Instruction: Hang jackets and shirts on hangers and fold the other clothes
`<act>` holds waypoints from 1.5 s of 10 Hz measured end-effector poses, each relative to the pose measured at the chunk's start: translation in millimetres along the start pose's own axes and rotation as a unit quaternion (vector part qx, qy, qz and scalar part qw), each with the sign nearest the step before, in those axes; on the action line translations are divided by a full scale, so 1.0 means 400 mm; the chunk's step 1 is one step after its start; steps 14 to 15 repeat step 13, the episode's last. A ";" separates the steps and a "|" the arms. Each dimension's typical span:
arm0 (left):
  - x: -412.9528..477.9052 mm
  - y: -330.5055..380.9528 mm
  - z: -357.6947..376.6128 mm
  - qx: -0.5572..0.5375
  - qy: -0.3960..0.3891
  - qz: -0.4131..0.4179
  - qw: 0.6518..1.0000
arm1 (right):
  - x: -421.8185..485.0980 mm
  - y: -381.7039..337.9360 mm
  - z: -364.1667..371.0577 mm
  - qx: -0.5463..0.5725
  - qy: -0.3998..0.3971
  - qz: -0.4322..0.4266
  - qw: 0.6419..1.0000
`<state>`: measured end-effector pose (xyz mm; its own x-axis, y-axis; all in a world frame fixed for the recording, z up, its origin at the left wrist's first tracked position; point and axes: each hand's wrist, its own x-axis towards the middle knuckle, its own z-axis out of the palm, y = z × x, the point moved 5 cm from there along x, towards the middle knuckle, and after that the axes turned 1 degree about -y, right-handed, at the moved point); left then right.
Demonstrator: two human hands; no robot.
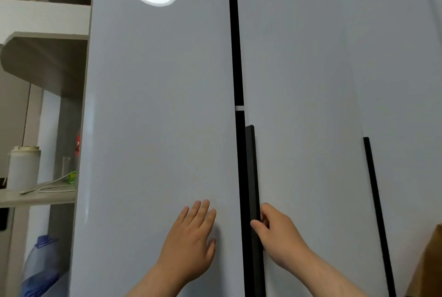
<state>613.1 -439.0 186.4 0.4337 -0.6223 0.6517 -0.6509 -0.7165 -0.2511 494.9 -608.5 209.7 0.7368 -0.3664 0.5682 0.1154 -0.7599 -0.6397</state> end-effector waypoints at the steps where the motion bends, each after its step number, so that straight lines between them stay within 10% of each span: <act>1: 0.000 0.000 0.005 0.008 0.008 -0.001 1.000 | 0.019 0.001 0.015 0.003 -0.001 -0.009 1.000; 11: -0.027 0.024 0.073 -0.049 -0.072 0.011 0.996 | 0.141 0.065 0.104 0.003 -0.036 -0.014 0.999; 15: -0.073 0.038 0.017 -0.065 -0.137 0.010 0.988 | 0.070 0.080 0.081 -0.188 -0.067 0.007 0.980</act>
